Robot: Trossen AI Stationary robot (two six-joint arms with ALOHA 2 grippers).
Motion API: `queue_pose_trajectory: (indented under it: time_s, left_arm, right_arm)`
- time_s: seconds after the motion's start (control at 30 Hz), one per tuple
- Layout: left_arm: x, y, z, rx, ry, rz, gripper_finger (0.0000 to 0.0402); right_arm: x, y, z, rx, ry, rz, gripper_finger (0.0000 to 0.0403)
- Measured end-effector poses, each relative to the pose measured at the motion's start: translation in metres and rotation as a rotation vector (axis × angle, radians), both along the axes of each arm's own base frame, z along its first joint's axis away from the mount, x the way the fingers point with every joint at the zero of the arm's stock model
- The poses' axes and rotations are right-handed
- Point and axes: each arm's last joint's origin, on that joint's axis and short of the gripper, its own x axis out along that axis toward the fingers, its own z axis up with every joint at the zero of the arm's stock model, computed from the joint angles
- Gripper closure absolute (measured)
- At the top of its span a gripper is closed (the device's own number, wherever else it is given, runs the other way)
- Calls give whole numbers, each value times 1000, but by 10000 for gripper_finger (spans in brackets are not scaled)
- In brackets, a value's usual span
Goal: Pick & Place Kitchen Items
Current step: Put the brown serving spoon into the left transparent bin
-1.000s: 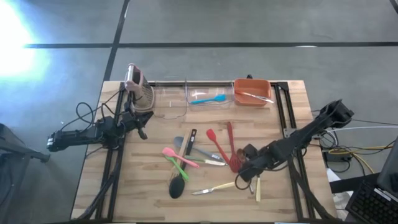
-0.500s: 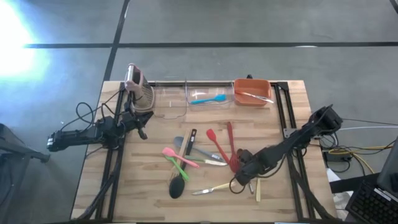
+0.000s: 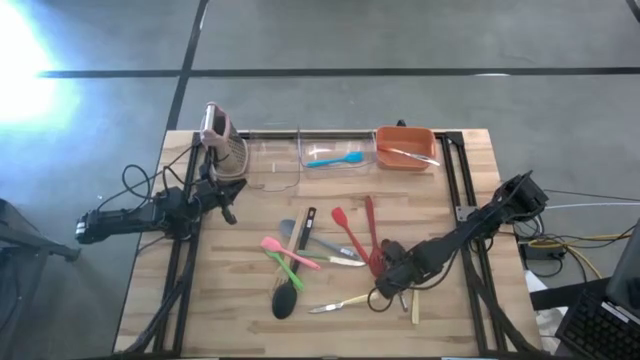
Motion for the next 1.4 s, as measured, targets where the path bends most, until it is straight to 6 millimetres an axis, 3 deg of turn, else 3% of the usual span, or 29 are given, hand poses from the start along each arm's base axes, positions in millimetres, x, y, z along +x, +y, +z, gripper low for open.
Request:
queue_pose_trajectory:
  time_s: [0.53,1.4]
  left_arm:
    - [0,0,0,0,0,0,371]
    - [0,0,0,0,0,0,371]
  right_arm:
    - [-5,-5,-1,-48,45,-58,382]
    - [-16,-17,19,-112,40,-69,390]
